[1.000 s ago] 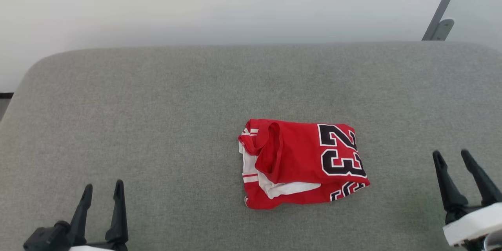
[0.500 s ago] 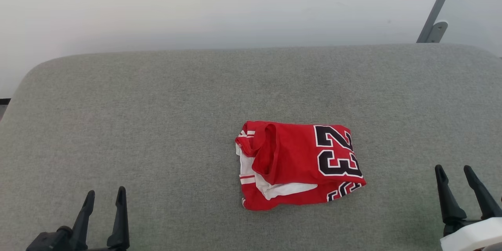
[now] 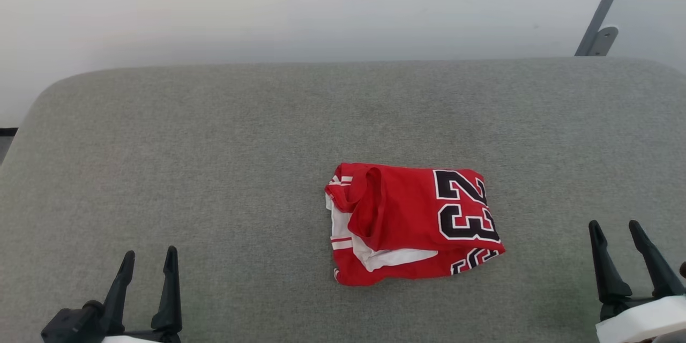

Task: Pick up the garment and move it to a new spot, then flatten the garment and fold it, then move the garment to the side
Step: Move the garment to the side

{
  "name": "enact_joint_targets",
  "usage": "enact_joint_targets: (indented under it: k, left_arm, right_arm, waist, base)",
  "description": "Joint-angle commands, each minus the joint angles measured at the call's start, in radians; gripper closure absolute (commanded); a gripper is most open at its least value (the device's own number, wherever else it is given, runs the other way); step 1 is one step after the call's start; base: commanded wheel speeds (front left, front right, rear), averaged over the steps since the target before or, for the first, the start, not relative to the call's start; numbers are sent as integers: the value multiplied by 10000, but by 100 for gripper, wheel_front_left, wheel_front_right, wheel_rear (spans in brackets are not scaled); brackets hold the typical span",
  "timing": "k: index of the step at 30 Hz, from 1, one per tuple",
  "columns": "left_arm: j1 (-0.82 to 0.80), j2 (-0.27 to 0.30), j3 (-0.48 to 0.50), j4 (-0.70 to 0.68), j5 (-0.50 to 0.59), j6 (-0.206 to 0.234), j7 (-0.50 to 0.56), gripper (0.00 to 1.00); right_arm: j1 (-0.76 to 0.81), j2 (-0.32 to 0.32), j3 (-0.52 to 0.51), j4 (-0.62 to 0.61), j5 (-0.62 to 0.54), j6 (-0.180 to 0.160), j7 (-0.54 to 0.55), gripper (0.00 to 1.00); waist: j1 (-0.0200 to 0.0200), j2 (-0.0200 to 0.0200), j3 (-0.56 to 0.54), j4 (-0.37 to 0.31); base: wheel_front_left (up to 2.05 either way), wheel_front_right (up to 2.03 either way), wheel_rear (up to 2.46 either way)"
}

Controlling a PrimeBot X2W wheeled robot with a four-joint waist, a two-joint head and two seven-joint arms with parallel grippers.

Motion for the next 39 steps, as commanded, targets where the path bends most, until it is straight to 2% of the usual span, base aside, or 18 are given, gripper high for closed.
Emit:
enact_joint_targets:
  k: [1, 6, 12, 20, 28, 35, 39]
  left_arm:
    - [-175, 7, -9, -46, 51, -29, -50, 0]
    - [-276, -84, -62, -163, 9, -29, -50, 0]
    - [-471, -192, -292, -291, -54, -29, -50, 0]
    - [-831, -355, -752, -303, -136, -29, -50, 0]
    - [-1204, -494, -1188, -103, -235, -30, -50, 0]
    - [-1497, -582, -1495, 54, -305, -30, -50, 0]
    - [-1628, -607, -1559, 125, -355, -30, -50, 0]
  right_arm:
    - [-18, 28, 38, -53, 41, -4, -43, 0]
    - [-483, -317, 682, 263, 433, -2, 77, 0]
    - [-1552, -1051, 1923, 496, 1306, -4, 1284, 0]
    - [-2965, -2313, 3393, 542, 2772, -2, 3916, 0]
    - [-3847, -3444, 4126, 531, 3868, -2, 6681, 0]
    - [-4278, -3605, 4697, 702, 4451, -2, 8837, 0]
    - [-4277, -3212, 5099, 1135, 4606, -2, 9853, 0]
  waist:
    - [0, -1, 27, 50]
    - [0, -1, 175, 260]
    - [0, -1, 570, 574]
    - [0, -1, 1254, 1168]
    - [0, -1, 1842, 1774]
    - [0, -1, 2274, 2223]
    - [0, -1, 2408, 2385]
  base:
    - [0, 0, 0]
    - [0, 0, 0]
    - [0, 0, 0]
    - [0, 0, 0]
    - [0, 0, 0]
    - [0, 0, 0]
    - [0, 0, 0]
